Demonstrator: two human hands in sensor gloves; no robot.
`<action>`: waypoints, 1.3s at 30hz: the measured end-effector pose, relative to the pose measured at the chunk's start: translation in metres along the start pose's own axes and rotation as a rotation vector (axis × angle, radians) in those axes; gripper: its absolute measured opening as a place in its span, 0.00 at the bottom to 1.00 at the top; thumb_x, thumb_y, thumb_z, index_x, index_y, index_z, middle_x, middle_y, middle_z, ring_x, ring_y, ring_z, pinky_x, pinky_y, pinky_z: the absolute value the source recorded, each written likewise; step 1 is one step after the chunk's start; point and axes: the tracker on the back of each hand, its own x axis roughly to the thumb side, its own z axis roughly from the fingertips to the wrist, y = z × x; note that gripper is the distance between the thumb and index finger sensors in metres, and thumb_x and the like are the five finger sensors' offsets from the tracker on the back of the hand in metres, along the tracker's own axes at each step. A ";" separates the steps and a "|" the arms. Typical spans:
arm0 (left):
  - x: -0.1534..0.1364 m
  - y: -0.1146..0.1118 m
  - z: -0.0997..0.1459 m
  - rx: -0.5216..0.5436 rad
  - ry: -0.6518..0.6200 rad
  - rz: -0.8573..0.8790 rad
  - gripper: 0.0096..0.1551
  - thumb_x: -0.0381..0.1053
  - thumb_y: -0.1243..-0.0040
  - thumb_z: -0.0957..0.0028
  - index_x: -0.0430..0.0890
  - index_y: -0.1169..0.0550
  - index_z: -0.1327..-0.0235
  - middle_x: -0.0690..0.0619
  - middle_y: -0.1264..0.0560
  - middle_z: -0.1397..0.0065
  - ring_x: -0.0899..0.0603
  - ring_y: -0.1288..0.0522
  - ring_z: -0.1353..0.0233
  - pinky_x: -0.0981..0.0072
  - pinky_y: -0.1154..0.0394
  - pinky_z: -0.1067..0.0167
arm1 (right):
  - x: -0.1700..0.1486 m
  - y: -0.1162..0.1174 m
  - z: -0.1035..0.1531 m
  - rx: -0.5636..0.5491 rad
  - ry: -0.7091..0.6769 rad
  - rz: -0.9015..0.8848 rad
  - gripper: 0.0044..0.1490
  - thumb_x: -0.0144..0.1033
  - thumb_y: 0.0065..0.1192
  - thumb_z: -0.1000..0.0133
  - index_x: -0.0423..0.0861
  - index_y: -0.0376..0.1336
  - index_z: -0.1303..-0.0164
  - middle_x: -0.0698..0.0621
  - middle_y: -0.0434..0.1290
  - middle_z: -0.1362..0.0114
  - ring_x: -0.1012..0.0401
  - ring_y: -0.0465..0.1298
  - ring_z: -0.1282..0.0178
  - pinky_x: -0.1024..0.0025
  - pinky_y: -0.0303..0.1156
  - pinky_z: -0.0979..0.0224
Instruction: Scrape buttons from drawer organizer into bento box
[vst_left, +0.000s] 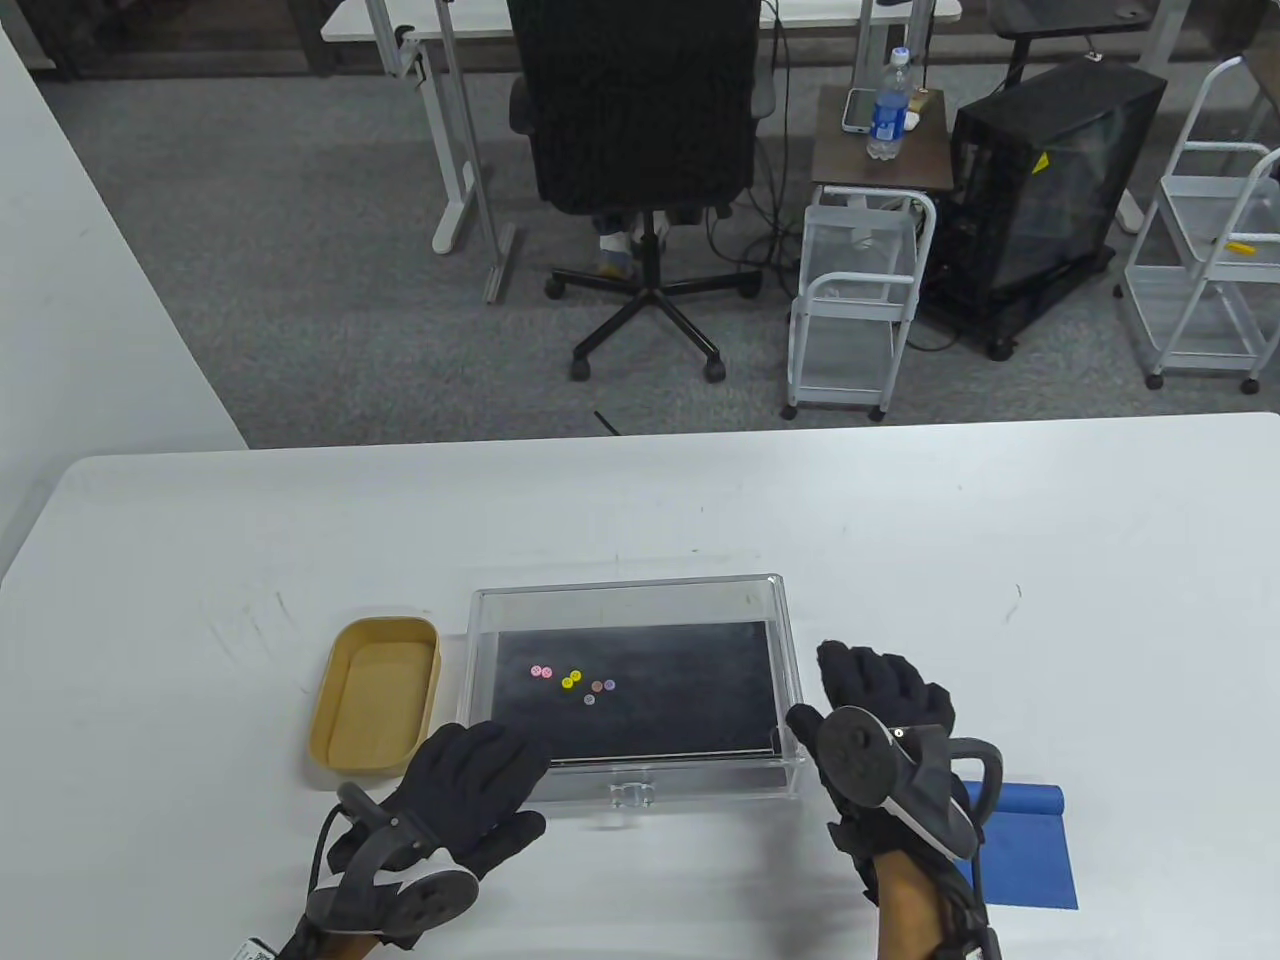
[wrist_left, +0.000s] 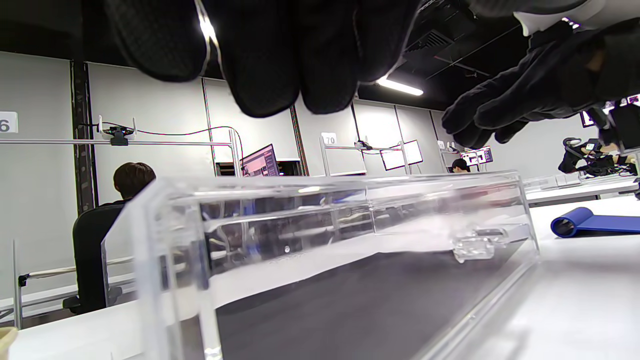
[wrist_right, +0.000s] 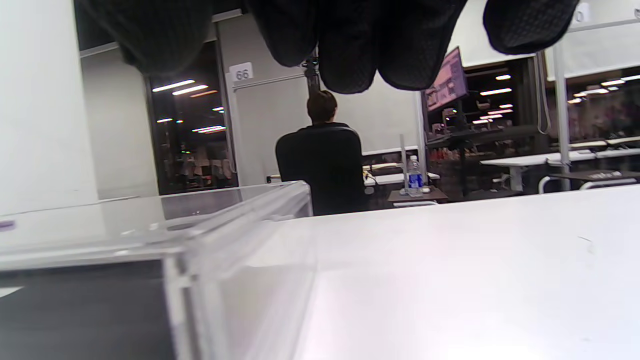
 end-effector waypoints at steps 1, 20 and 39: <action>-0.001 0.000 0.000 0.000 0.003 0.002 0.38 0.68 0.60 0.42 0.52 0.33 0.22 0.51 0.28 0.23 0.39 0.23 0.25 0.37 0.29 0.30 | -0.008 0.001 0.001 0.020 0.005 0.018 0.44 0.57 0.59 0.44 0.47 0.54 0.22 0.42 0.64 0.21 0.40 0.65 0.21 0.28 0.61 0.27; -0.003 -0.002 0.000 -0.018 0.014 0.018 0.38 0.68 0.60 0.42 0.53 0.32 0.22 0.52 0.27 0.23 0.40 0.23 0.26 0.38 0.29 0.30 | -0.119 0.036 0.014 0.420 0.252 0.023 0.34 0.34 0.66 0.44 0.48 0.58 0.26 0.40 0.62 0.20 0.38 0.61 0.20 0.27 0.59 0.27; 0.000 -0.005 -0.003 -0.041 -0.012 0.031 0.37 0.68 0.60 0.42 0.53 0.32 0.23 0.53 0.27 0.23 0.41 0.23 0.26 0.38 0.28 0.30 | -0.138 0.070 0.014 0.656 0.377 0.003 0.39 0.31 0.61 0.43 0.55 0.51 0.22 0.37 0.44 0.13 0.36 0.44 0.17 0.24 0.49 0.26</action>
